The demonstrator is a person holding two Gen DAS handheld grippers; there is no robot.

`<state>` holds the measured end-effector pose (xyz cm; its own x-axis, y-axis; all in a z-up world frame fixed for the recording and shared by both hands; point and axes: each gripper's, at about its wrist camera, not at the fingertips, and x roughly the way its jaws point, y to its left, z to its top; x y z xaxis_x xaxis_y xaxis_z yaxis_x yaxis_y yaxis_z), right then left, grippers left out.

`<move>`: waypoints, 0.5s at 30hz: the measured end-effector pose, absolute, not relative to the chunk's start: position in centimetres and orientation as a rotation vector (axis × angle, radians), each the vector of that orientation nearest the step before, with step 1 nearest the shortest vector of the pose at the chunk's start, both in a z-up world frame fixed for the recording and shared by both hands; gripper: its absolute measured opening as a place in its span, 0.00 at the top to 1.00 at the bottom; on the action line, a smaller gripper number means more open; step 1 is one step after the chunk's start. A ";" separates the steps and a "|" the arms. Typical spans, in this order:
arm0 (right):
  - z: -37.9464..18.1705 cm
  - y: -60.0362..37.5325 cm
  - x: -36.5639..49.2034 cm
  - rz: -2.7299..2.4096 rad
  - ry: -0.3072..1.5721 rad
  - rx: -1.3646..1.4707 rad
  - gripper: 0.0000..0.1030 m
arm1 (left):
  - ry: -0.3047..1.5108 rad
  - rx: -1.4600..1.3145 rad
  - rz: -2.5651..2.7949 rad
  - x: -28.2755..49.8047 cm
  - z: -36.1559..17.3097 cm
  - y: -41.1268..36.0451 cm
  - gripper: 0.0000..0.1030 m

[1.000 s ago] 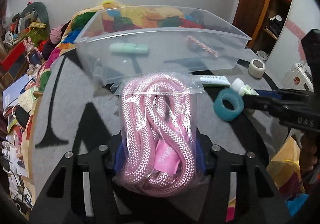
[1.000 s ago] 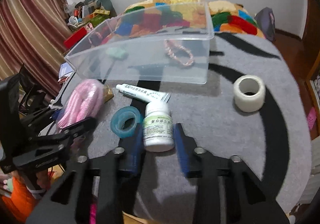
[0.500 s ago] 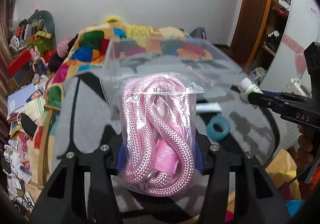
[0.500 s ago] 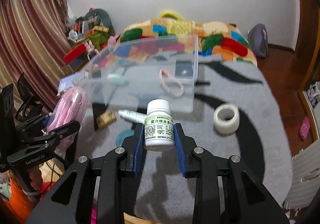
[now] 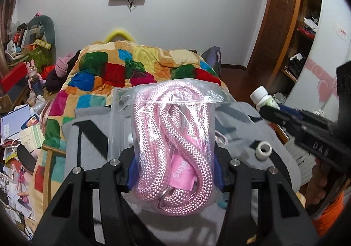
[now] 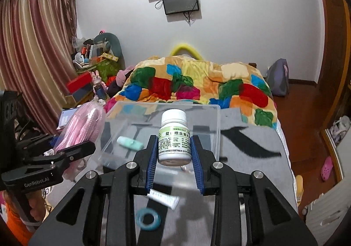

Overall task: Organize objects
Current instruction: 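Drop rope bag into box with left tool while right tool drops pill bottle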

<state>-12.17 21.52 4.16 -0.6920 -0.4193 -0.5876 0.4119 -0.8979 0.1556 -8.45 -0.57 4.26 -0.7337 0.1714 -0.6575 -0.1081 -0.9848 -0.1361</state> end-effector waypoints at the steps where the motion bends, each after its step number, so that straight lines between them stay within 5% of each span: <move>1: 4.0 21.1 -12.7 -2.539 -0.006 0.892 0.74 | -0.135 -1.081 2.790 -9.2 4.2 -0.7 0.49; 15: -1.2 17.4 -19.0 -2.445 0.079 1.122 0.74 | -0.086 -1.261 2.766 -16.0 1.0 -0.5 0.49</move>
<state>-18.96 17.42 -1.22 -0.5699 -0.3722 -0.7326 0.4185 -0.8987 0.1310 -15.99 -0.49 1.03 -0.6520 0.1148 -0.7495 -0.0680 -0.9933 -0.0930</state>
